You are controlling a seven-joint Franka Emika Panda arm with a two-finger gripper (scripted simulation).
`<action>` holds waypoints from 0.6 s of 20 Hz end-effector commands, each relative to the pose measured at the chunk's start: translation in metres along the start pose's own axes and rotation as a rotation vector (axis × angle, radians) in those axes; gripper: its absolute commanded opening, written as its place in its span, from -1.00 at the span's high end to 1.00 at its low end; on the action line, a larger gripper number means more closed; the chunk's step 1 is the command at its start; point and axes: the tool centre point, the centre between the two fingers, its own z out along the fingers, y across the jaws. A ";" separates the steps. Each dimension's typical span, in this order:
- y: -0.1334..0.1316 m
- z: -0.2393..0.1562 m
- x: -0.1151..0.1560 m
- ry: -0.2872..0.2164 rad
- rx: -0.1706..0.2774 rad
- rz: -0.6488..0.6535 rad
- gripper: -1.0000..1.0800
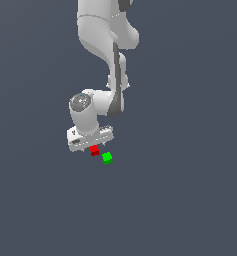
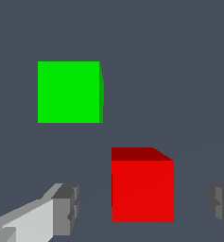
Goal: Stack the red cube on top of the green cube.
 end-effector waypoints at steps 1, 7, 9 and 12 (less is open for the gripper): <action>0.000 0.013 -0.001 -0.001 0.000 -0.001 -0.92; 0.000 0.031 0.000 -0.001 0.000 -0.002 -0.92; 0.000 0.031 0.000 -0.001 0.000 -0.002 -0.92; 0.000 0.031 0.000 -0.001 0.000 -0.002 1.00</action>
